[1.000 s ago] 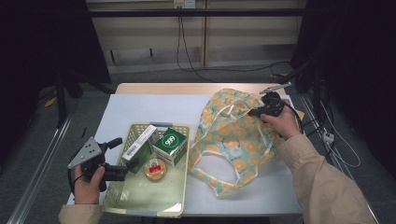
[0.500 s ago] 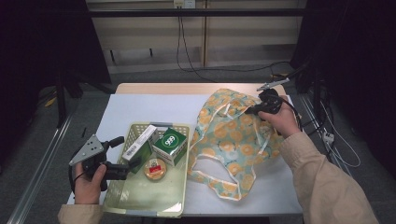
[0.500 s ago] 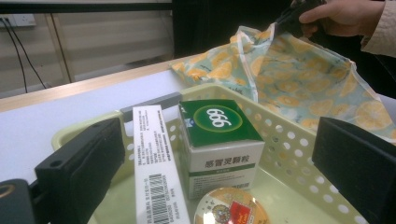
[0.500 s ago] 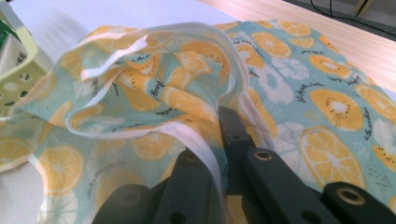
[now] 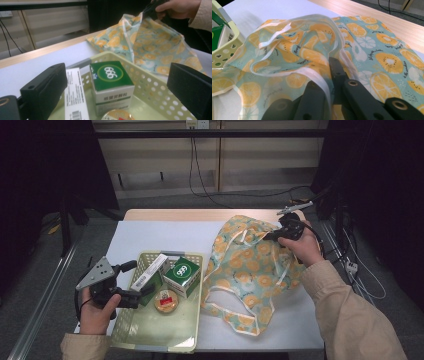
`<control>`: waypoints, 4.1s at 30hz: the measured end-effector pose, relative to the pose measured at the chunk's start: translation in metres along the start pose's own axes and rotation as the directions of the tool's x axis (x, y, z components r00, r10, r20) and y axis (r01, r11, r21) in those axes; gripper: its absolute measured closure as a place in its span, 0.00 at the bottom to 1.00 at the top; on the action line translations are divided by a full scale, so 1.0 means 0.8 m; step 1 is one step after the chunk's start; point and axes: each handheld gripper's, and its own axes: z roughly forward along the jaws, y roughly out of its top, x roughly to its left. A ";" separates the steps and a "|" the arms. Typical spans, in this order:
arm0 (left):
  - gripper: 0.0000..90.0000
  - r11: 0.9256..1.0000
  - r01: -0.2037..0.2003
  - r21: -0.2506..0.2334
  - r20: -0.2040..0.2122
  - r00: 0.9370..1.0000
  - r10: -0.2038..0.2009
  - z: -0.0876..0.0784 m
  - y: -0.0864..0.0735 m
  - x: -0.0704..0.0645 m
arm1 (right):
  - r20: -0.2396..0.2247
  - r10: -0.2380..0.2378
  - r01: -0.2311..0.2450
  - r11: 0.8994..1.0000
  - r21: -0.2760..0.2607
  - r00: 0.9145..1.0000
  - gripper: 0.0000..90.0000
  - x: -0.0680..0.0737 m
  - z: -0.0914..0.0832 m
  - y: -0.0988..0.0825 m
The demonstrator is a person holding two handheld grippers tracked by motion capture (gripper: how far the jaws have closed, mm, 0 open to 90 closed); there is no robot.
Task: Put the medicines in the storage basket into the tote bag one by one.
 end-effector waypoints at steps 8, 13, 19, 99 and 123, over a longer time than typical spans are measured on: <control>0.03 0.999 0.024 0.027 0.030 0.999 -0.025 0.019 0.003 -0.008 | -0.006 0.007 -0.007 1.000 -0.011 1.000 0.99 0.002 -0.003 0.008; 0.03 0.998 0.013 0.053 0.061 0.998 -0.016 0.033 0.001 -0.015 | -0.005 0.009 -0.009 1.000 -0.013 1.000 0.99 0.003 -0.003 0.009; 0.03 0.996 0.005 0.093 0.084 0.996 -0.013 0.048 -0.006 -0.022 | -0.006 0.006 -0.006 1.000 -0.019 1.000 0.99 0.005 -0.005 0.012; 0.10 0.844 -0.152 0.514 0.086 0.988 0.126 0.119 -0.076 -0.034 | -0.048 -0.036 0.035 0.999 -0.002 0.998 0.99 0.024 0.010 -0.005; 0.15 0.839 -0.141 0.525 0.060 0.990 0.129 0.119 -0.074 -0.035 | -0.057 -0.052 0.052 0.999 0.004 0.997 0.99 0.030 0.011 -0.008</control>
